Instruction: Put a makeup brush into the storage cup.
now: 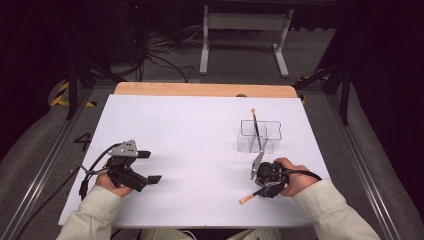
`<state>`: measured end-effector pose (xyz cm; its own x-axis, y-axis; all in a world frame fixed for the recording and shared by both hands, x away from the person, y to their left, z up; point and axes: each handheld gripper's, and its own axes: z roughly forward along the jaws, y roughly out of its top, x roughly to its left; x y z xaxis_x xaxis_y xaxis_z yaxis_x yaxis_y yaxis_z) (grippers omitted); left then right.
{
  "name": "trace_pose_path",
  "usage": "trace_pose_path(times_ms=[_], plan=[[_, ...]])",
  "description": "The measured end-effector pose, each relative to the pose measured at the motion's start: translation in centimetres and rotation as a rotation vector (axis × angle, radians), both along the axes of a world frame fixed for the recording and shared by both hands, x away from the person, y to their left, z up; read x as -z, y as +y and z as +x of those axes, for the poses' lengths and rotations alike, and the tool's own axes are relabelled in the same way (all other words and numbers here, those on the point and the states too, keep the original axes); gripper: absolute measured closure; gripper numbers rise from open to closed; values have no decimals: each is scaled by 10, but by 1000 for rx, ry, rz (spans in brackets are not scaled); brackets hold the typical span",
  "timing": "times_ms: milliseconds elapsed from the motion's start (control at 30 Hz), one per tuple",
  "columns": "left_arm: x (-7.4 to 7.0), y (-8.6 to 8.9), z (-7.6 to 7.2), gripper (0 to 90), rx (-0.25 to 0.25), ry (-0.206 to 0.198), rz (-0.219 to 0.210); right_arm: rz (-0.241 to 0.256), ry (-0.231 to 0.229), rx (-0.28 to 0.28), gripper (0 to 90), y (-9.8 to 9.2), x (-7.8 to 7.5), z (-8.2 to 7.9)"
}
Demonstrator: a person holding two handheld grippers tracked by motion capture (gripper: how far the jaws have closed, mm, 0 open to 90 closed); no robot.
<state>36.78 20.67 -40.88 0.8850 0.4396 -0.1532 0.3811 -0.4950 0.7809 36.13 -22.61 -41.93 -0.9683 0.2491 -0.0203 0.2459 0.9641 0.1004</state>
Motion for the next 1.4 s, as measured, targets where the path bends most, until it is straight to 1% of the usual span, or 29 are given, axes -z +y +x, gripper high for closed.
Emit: trace_pose_path(times_ms=[33,67,100,233,400,700,900,1067,1133,1200,1233,1333,1400], plan=[[0,0,0,27,-4,2,-1,-17,4,-11,696,2,0,-1],[0,0,0,27,-4,2,-1,-24,6,-18,720,3,0,-2],[0,0,0,27,-5,1,-1,-24,6,-18,720,3,0,-2],[0,0,0,28,0,0,1,-53,17,-38,830,7,-1,-4],[0,0,0,28,0,0,3,-66,10,-35,837,9,-1,-5],[0,0,0,28,-2,2,3,-57,23,-12,840,7,-2,-4],[0,1,0,27,-7,-7,-4,-20,22,2,840,5,-9,-4],[-1,1,-1,27,-9,-7,-6,13,-3,17,840,4,-19,-3],[-1,1,-1,27,-10,-5,-8,17,-6,18,840,3,-21,-3],[-1,1,-1,26,-12,-11,-9,38,-26,21,840,3,-28,-3],[-1,2,-1,26,-13,-12,-11,38,-26,21,840,3,-28,-3],[-1,2,-2,26,-16,-20,-17,65,-39,27,839,3,-34,-4],[-2,2,-2,25,-18,-22,-18,88,-56,30,840,2,-39,-3]])
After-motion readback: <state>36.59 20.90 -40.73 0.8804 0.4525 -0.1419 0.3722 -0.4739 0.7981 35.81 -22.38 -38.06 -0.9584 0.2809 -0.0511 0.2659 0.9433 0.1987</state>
